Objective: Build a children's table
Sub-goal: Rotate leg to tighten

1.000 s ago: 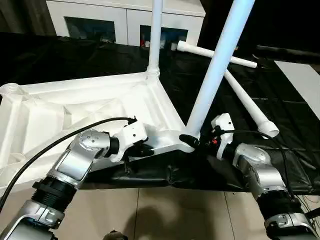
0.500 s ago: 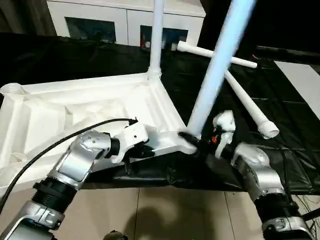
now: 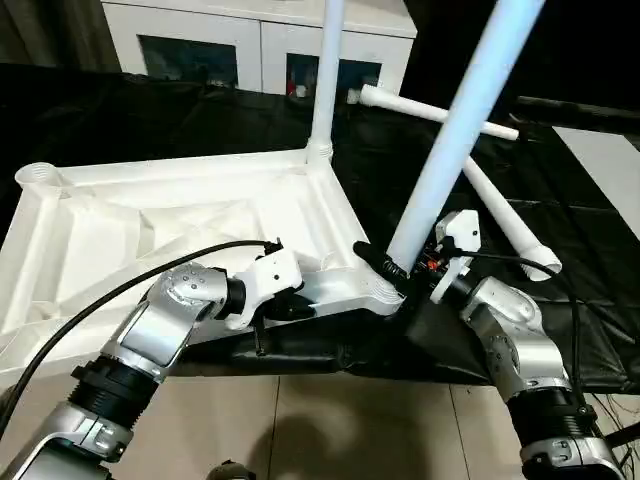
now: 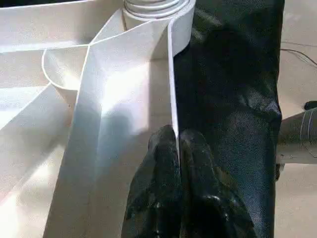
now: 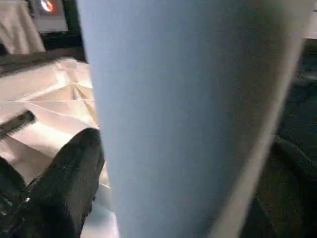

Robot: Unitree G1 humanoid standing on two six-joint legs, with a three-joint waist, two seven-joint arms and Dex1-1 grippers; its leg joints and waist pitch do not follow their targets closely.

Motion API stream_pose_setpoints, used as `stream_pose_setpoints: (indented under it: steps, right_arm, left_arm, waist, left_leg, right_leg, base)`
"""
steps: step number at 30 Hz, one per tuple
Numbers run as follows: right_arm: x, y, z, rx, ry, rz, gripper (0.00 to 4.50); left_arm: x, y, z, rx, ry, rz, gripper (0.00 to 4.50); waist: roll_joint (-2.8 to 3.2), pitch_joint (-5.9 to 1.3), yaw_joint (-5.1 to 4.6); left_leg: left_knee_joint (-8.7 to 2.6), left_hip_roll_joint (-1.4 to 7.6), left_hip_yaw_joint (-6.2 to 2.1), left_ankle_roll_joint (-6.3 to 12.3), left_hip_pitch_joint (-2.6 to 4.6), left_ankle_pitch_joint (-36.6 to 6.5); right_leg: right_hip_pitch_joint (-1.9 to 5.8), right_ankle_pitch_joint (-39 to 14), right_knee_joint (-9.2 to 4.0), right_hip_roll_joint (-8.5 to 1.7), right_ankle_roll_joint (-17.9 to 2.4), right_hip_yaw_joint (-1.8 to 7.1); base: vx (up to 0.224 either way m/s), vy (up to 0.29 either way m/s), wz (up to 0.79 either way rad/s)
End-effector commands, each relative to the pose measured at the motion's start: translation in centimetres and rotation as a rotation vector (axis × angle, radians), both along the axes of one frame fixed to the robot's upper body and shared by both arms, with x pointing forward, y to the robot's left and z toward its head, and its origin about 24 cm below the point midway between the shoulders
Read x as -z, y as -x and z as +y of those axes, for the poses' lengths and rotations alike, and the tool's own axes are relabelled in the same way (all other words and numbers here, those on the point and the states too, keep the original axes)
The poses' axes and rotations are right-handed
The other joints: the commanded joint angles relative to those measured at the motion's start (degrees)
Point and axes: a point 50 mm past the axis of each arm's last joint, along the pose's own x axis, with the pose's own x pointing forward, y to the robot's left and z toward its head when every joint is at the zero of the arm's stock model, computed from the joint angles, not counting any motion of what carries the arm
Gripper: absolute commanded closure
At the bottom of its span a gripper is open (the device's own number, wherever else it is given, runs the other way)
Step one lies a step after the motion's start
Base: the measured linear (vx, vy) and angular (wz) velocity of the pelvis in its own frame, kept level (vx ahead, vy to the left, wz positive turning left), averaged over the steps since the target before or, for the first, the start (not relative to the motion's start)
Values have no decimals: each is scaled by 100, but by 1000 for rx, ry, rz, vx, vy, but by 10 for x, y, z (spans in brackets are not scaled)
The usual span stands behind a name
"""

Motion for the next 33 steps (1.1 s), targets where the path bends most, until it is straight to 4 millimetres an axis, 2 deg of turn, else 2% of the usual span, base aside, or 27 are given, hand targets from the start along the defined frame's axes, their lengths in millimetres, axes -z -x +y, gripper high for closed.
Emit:
stream_pose_setpoints:
  steps: [1,5,6,9,13,14,17,18,19,22,24,33]
  right_arm:
    - [2,2,-5,-4,35,13,6]
    - [1,9,-15,-42,29,35,6]
    - [0,11,-18,-62,33,39,6]
    - [0,14,-21,-93,59,51,6]
    - [6,12,-22,-103,99,98,6]
    - [9,11,-21,-104,113,115,6]
    - [11,11,-20,-103,122,125,6]
    - [13,11,-17,-112,121,141,6]
    - [13,11,-16,-114,117,143,41]
    - [14,11,-14,-112,108,145,46]
    - [14,10,-14,-108,101,146,76]
    - [14,10,-14,-106,106,153,151]
  left_arm:
    - [0,3,-7,50,-11,-2,450]
    - [-1,4,-6,54,-12,0,450]
    - [-1,4,-6,57,-12,1,450]
    - [-2,4,-7,62,-12,1,450]
    - [-2,4,-8,66,-12,-1,450]
    - [-2,4,-9,66,-11,-1,450]
    - [-1,4,-9,66,-11,-1,450]
    - [-1,4,-9,64,-12,-1,450]
    - [-1,4,-9,63,-12,-1,450]
    - [-1,4,-8,60,-13,-2,450]
    - [-1,4,-8,59,-14,-1,450]
    - [-1,4,-7,61,-19,2,450]
  waist:
    - [40,-387,-15]
    - [31,-388,-8]
    - [54,-388,-8]
    - [35,-383,-15]
    - [39,-382,-27]
    - [15,-382,-29]
    - [31,-388,-26]
    - [15,-390,-19]
    - [19,-388,-15]
    - [21,-391,-12]
    - [18,-390,-10]
    - [22,-391,-11]
  left_leg:
    - [-382,118,-2,67,152,-1244]
    - [-373,118,-5,145,132,-1207]
    - [-370,121,-8,164,140,-1232]
    - [-372,118,-6,163,136,-1278]
    - [-375,122,-13,119,141,-1356]
    - [-374,122,-10,122,139,-1348]
    - [-368,121,-12,135,138,-1246]
    - [-362,121,-8,159,139,-1208]
    - [-360,120,-5,164,138,-1205]
    - [-361,121,-8,168,140,-1186]
    - [-363,121,-8,164,138,-1201]
    - [-361,118,-7,140,139,-1200]
  right_leg:
    - [233,-814,-367,-237,-1134,216]
    - [251,-734,-363,-241,-1120,218]
    - [247,-729,-363,-232,-1135,215]
    - [251,-816,-379,-239,-1131,214]
    - [240,-979,-392,-241,-1131,210]
    - [238,-976,-394,-240,-1134,209]
    - [242,-837,-370,-237,-1174,208]
    - [244,-781,-365,-240,-1185,210]
    - [244,-780,-367,-241,-1184,211]
    - [245,-763,-363,-240,-1184,209]
    - [244,-797,-363,-245,-1176,208]
    - [251,-779,-361,-243,-1177,210]
  base:
    - [0,0,0]
    - [0,0,0]
    - [0,0,0]
    - [0,0,0]
    - [0,0,0]
    - [0,0,0]
    - [0,0,0]
    - [0,0,0]
    - [0,0,0]
    - [0,0,0]
    - [0,0,0]
    - [0,0,0]
